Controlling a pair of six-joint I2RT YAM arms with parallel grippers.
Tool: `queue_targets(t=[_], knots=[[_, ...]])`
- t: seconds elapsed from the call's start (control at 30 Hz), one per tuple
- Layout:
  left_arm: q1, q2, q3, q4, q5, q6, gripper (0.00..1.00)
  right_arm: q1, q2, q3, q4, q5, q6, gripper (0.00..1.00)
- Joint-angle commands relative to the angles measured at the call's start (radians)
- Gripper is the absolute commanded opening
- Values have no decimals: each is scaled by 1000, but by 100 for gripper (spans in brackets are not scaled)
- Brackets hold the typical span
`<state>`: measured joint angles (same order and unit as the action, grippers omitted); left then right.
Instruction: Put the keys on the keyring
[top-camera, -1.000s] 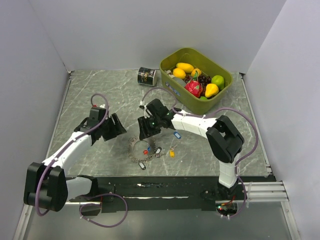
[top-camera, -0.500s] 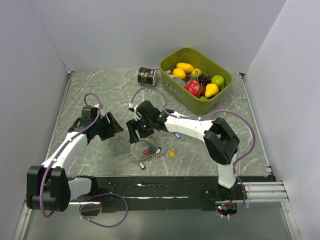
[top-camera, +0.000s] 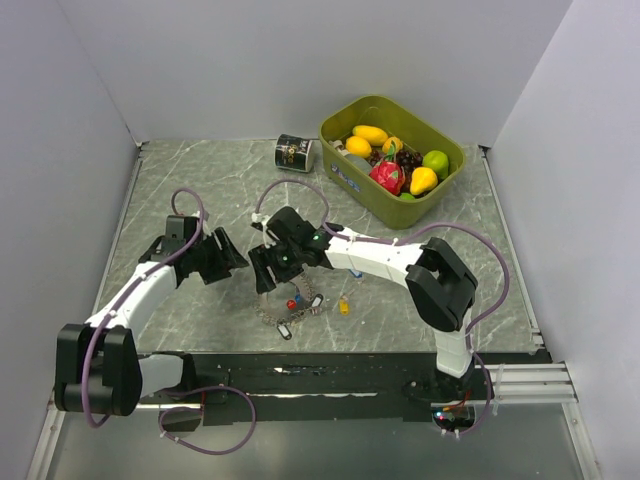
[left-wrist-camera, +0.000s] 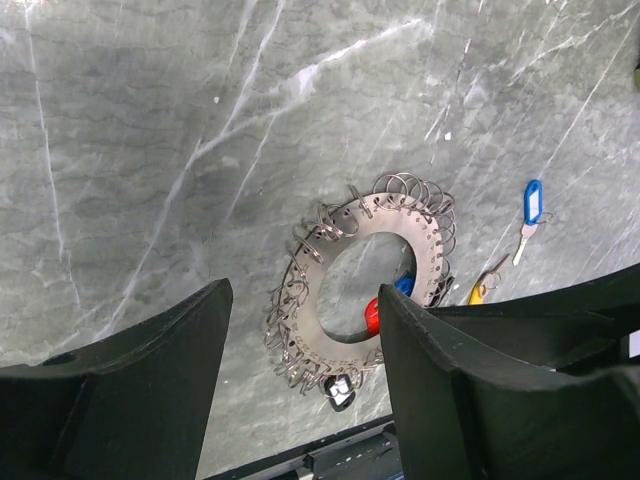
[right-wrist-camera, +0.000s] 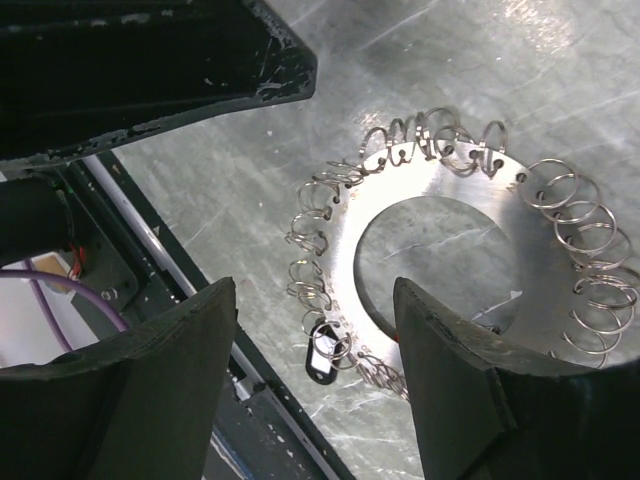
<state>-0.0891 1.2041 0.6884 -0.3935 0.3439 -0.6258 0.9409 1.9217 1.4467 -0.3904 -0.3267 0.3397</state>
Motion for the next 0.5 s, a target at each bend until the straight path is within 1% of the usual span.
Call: queue_targets(t=[0.0, 0.17, 0.37, 0.47], knots=[[2, 12, -7, 18, 30, -14, 66, 2, 2, -16, -4, 43, 21, 70], [-1, 44, -10, 22, 41, -12, 65, -13, -12, -38, -11, 66, 57, 69], [-29, 100, -32, 45, 50, -26, 64, -77, -130, -195, 35, 72, 123, 70], [-53, 124, -47, 64, 43, -37, 64, -99, -168, -262, 27, 72, 142, 71]])
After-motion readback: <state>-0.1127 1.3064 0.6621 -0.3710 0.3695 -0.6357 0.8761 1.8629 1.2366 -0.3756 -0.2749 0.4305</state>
